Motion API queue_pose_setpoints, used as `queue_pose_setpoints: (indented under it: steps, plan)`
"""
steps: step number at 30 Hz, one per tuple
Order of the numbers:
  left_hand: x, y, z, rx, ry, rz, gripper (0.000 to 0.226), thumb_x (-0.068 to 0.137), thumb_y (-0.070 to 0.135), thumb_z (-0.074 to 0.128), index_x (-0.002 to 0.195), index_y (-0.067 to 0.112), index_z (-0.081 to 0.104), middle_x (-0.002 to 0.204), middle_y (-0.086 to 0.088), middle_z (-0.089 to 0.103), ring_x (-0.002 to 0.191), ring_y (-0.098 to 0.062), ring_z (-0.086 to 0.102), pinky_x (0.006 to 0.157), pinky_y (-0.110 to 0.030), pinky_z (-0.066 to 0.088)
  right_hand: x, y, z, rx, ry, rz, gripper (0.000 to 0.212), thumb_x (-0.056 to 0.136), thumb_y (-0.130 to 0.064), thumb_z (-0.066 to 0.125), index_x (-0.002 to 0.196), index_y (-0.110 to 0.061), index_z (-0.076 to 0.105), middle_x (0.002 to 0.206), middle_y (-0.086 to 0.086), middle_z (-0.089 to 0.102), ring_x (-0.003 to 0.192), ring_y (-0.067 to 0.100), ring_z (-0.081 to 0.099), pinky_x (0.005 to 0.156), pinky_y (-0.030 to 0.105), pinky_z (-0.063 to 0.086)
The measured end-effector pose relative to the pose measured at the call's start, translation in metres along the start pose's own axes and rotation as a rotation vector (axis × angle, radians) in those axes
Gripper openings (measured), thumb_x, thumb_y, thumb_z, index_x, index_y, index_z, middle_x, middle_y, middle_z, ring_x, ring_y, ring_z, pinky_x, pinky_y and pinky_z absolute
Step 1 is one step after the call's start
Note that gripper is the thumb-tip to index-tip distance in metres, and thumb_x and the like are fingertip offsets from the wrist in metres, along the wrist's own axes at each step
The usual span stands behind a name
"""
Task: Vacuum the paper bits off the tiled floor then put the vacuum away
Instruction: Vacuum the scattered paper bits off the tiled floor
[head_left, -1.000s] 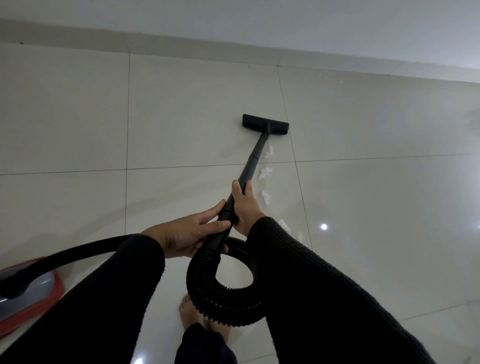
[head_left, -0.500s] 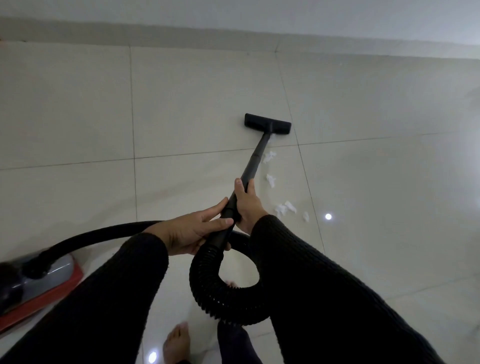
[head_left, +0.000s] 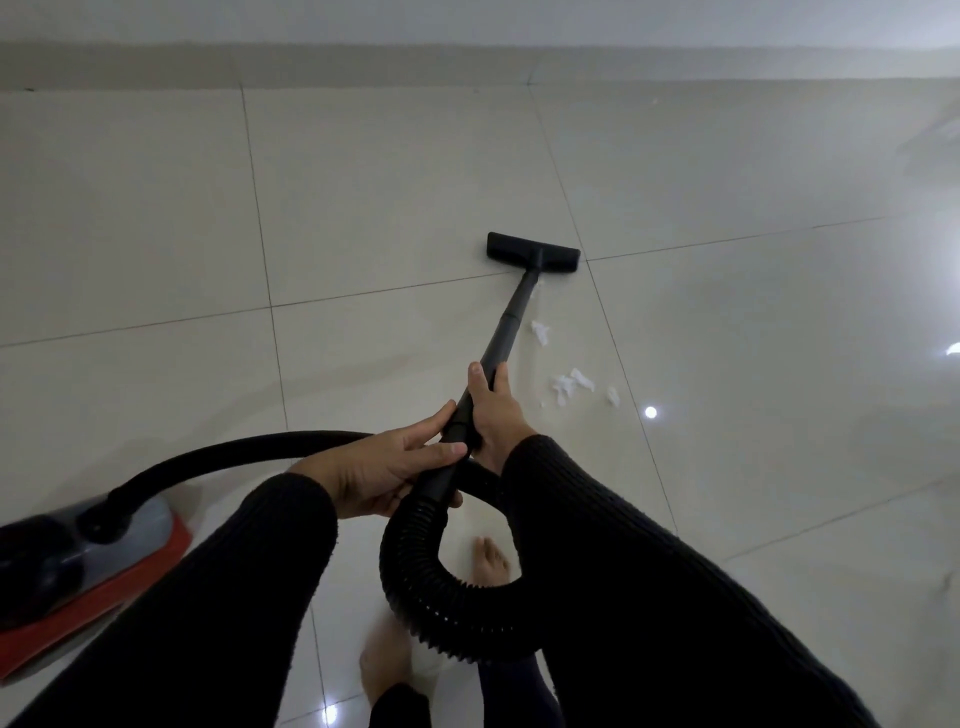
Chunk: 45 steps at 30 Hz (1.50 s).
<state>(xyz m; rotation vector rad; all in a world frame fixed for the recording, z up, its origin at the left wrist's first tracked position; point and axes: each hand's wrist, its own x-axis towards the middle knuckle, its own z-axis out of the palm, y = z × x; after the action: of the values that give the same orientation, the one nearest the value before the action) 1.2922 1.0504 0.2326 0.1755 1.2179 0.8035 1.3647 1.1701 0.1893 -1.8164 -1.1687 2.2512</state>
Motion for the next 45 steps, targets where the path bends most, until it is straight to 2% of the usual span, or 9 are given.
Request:
queue_pose_setpoints:
  steps: [4,8,15,19,27,32,39,43,45]
  plan:
    - [-0.005,-0.018,0.008,-0.023,-0.003,0.003,0.088,0.074,0.039,0.067,0.145,0.048,0.014,0.088,-0.009,0.072,0.08,-0.018,0.067,0.099,-0.056,0.044,-0.009,0.013,-0.005,-0.023,-0.005,-0.001,0.065,0.101,-0.041,0.044,0.153,-0.041,0.004,0.152,0.006,0.033,0.108,0.021,0.048,0.096,0.042,0.049]
    - [-0.001,-0.037,0.023,-0.064,0.012,0.027,0.089,0.074,0.037,0.067,0.146,0.046,0.015,0.091,-0.008,0.071,0.084,-0.021,0.066,0.098,-0.059,0.043,-0.016,0.028,-0.018,-0.049,-0.011,0.005,0.065,0.101,-0.041,0.043,0.153,-0.04,0.004,0.152,0.006,0.033,0.106,0.021,0.048,0.091,0.04,0.049]
    - [0.0,-0.064,0.063,-0.101,0.03,0.042,0.077,0.087,0.031,0.059,0.146,0.045,0.013,0.104,-0.013,0.064,0.081,-0.017,0.067,0.096,-0.055,0.044,-0.026,0.052,-0.05,-0.083,-0.032,0.006,0.066,0.101,-0.041,0.044,0.153,-0.04,0.003,0.15,0.005,0.033,0.111,0.022,0.05,0.091,0.04,0.05]
    - [-0.001,-0.075,0.081,-0.112,0.027,0.04,0.083,0.081,0.036,0.063,0.146,0.046,0.013,0.105,-0.016,0.063,0.087,-0.023,0.062,0.097,-0.055,0.043,-0.034,0.061,-0.066,-0.098,-0.036,0.016,0.066,0.101,-0.042,0.043,0.153,-0.039,0.003,0.152,0.005,0.032,0.123,0.026,0.049,0.089,0.039,0.051]
    - [-0.012,-0.1,0.118,-0.124,0.062,0.057,0.076,0.087,0.032,0.058,0.146,0.044,0.013,0.094,-0.013,0.065,0.077,-0.017,0.065,0.079,-0.04,0.054,-0.054,0.083,-0.09,-0.091,-0.066,0.006,0.066,0.101,-0.04,0.044,0.154,-0.038,0.004,0.151,0.005,0.033,0.106,0.021,0.049,0.085,0.038,0.05]
    - [-0.019,-0.116,0.134,-0.122,0.053,0.055,0.083,0.079,0.037,0.063,0.146,0.046,0.014,0.107,-0.018,0.062,0.087,-0.023,0.062,0.095,-0.053,0.046,-0.068,0.098,-0.103,-0.074,-0.061,0.003,0.066,0.101,-0.04,0.045,0.153,-0.038,0.005,0.152,0.005,0.032,0.107,0.021,0.048,0.08,0.037,0.05]
    - [-0.03,-0.139,0.145,-0.119,0.051,0.061,0.084,0.078,0.035,0.063,0.146,0.043,0.015,0.102,-0.011,0.064,0.081,-0.018,0.066,0.089,-0.049,0.05,-0.086,0.122,-0.109,-0.068,-0.056,0.013,0.066,0.101,-0.041,0.045,0.153,-0.039,0.004,0.153,0.005,0.031,0.116,0.023,0.049,0.09,0.039,0.051]
    - [-0.036,-0.154,0.147,-0.119,0.036,0.058,0.083,0.079,0.034,0.063,0.147,0.043,0.015,0.104,-0.008,0.063,0.081,-0.016,0.067,0.079,-0.042,0.054,-0.098,0.137,-0.109,-0.066,-0.044,0.004,0.066,0.101,-0.04,0.045,0.154,-0.039,0.004,0.152,0.005,0.032,0.109,0.021,0.049,0.094,0.041,0.051]
    - [-0.04,-0.163,0.147,-0.105,0.019,0.054,0.082,0.081,0.034,0.062,0.147,0.044,0.014,0.105,-0.011,0.062,0.082,-0.017,0.066,0.084,-0.046,0.053,-0.105,0.145,-0.11,-0.071,-0.031,0.0,0.066,0.101,-0.04,0.045,0.154,-0.038,0.005,0.151,0.005,0.033,0.108,0.021,0.049,0.098,0.043,0.049]
